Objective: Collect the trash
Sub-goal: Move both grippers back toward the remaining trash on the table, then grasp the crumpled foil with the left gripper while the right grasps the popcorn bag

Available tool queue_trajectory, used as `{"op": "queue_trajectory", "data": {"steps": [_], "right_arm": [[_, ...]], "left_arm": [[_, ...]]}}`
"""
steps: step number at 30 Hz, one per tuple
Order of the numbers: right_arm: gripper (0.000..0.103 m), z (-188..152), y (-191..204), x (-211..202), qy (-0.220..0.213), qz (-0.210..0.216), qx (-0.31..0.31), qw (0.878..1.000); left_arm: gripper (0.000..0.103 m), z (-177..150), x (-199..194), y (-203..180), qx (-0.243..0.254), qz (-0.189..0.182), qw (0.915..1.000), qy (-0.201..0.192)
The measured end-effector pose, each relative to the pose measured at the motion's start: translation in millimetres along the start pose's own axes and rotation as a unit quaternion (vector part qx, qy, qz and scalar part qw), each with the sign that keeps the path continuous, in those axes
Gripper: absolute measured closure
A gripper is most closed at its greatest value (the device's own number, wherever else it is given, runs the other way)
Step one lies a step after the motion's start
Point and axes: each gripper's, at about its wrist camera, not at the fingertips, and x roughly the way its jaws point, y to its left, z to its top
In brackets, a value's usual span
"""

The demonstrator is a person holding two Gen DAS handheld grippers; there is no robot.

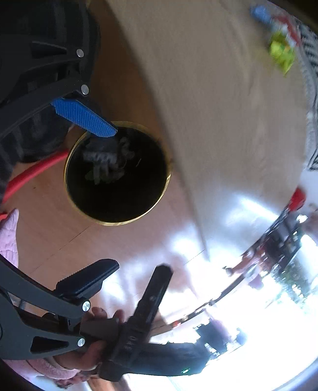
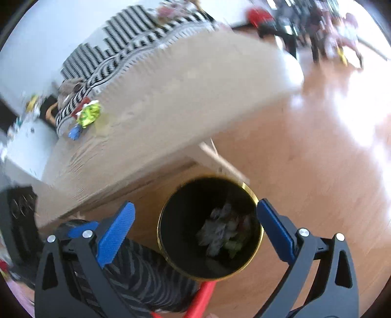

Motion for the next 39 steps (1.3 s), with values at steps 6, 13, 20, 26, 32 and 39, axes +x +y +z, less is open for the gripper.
{"op": "queue_trajectory", "data": {"steps": [6, 13, 20, 26, 32, 39], "right_arm": [[0.007, 24, 45, 23, -0.005, -0.023, -0.072, 0.997], [0.007, 35, 117, 86, 0.02, -0.002, -0.157, 0.987], [0.007, 62, 172, 133, 0.033, 0.007, -0.201, 0.979], [0.007, 102, 214, 156, 0.03, 0.037, -0.207, 0.977], [0.007, 154, 270, 192, 0.024, 0.044, -0.24, 0.969], [0.007, 197, 304, 242, 0.051, 0.044, -0.263, 0.962]], "left_arm": [[0.006, 20, -57, 61, -0.058, 0.1, 0.9908, -0.071], [0.006, 30, -98, 160, -0.163, 0.183, 0.9645, -0.098], [0.006, 54, -100, 209, -0.166, 0.234, 0.9544, -0.081], [0.006, 99, -93, 236, -0.153, 0.237, 0.9569, -0.07], [0.006, 149, -78, 260, -0.126, 0.229, 0.9643, -0.042], [0.006, 184, -58, 282, -0.113, 0.213, 0.97, -0.028]]}}
